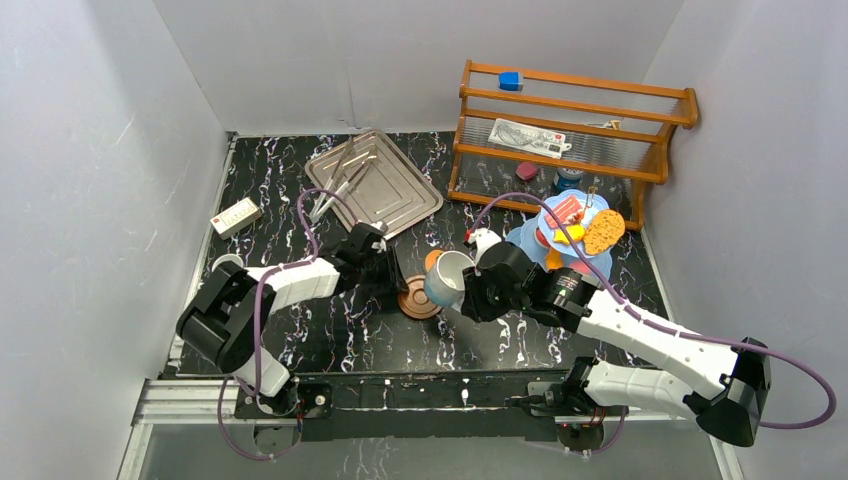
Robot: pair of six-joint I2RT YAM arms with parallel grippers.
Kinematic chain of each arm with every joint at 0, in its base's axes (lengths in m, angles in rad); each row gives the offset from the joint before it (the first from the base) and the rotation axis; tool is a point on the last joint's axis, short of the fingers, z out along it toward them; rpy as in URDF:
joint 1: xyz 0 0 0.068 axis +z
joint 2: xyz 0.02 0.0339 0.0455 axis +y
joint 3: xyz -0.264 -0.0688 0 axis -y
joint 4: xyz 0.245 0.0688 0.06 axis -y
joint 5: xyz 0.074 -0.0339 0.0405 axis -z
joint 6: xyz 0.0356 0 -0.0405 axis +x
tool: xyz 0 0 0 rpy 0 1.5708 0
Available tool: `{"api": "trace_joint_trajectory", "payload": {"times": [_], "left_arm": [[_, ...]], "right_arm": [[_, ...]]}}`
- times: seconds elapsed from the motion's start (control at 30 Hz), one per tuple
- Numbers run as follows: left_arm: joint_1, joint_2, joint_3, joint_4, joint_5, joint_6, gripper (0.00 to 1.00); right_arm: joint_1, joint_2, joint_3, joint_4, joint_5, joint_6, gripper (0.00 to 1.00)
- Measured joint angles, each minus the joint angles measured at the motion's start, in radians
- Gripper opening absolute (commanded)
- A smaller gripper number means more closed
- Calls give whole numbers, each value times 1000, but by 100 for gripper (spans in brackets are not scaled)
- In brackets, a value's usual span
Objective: Serve the afternoon tea
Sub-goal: Move the coaster to the center of the board, then place the cup on the coaster.
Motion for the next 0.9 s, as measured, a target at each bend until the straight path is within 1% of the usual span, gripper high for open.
{"api": "trace_joint_trajectory", "payload": {"times": [0.2, 0.37, 0.47, 0.53, 0.6, 0.7, 0.9], "left_arm": [[-63, 46, 1, 88, 86, -69, 33], [-127, 118, 3, 226, 178, -158, 34], [-145, 157, 3, 305, 231, -213, 37], [-149, 156, 3, 316, 237, -225, 41], [-149, 135, 10, 283, 217, -218, 44], [-149, 66, 40, 184, 141, -185, 47], [-144, -172, 89, -2, -91, -74, 55]], "right_arm": [[0, -4, -9, -5, 7, 7, 0], [0, -23, -49, -21, 16, 26, 0], [0, -35, -68, -49, 23, 37, 0], [0, -36, -69, -71, 27, 48, 0], [0, -36, -72, -79, 29, 53, 0], [0, -34, -79, -85, 35, 61, 0], [0, 21, -80, -82, 60, 67, 0]]}}
